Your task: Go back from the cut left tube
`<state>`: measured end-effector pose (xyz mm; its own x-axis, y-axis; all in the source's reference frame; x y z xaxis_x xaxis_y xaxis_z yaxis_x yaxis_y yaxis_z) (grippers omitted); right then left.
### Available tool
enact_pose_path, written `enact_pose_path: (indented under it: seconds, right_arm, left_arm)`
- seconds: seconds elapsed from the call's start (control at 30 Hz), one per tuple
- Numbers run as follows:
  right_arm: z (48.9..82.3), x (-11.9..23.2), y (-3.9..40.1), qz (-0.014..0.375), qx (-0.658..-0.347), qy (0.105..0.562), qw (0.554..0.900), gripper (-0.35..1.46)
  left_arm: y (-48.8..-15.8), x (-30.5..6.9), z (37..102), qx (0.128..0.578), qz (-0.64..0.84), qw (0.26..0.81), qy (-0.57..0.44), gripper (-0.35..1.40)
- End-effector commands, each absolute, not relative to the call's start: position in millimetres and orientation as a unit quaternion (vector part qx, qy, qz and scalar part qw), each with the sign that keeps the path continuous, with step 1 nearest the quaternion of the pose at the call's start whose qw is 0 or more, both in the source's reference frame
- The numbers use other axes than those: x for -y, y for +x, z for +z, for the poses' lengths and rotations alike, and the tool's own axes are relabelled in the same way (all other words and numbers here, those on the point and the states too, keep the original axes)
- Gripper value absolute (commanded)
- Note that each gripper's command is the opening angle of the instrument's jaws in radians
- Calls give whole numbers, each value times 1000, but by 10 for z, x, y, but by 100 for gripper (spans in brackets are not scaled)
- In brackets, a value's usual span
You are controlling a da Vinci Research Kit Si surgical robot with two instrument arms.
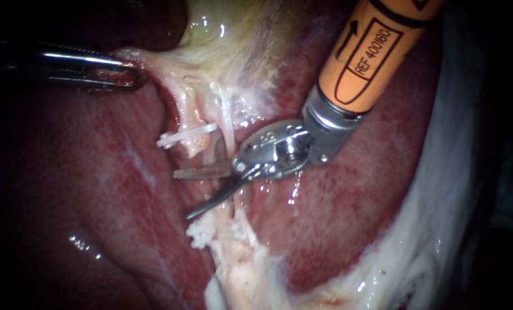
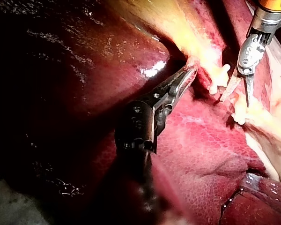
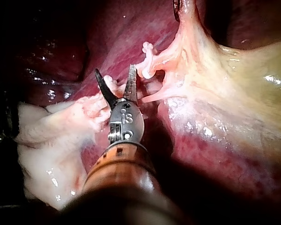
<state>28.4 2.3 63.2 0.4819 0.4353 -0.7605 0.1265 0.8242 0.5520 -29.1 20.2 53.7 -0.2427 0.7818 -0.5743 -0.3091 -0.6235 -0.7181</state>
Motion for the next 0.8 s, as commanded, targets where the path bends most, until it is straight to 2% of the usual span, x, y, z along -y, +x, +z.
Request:
enact_pose_path:
  seconds: [0.03, 0.1, 0.27, 0.4, 0.57, 0.7, 0.8]
  right_arm:
    - [628, -22, 277, 111, -499, 262, 819, 143]
    - [621, -18, 257, 133, -495, 233, 827, 143]
    - [603, -11, 202, 121, -489, 149, 851, 143]
    - [591, -18, 157, 113, -478, 107, 864, 143]
    - [579, -36, 119, 128, -450, 84, 880, 143]
    - [577, -37, 111, 137, -433, 97, 886, 143]
    - [577, -35, 110, 137, -431, 100, 886, 143]
  left_arm:
    - [-291, -202, 537, 238, 752, 363, -497, -35]
    - [-290, -202, 537, 238, 752, 363, -497, -35]
    - [-289, -203, 539, 238, 752, 362, -497, -35]
    - [-290, -202, 540, 238, 752, 362, -497, -35]
    - [-290, -202, 541, 238, 752, 362, -497, -35]
    - [-291, -201, 542, 237, 752, 362, -497, -35]
    - [-292, -201, 543, 237, 752, 362, -497, -35]
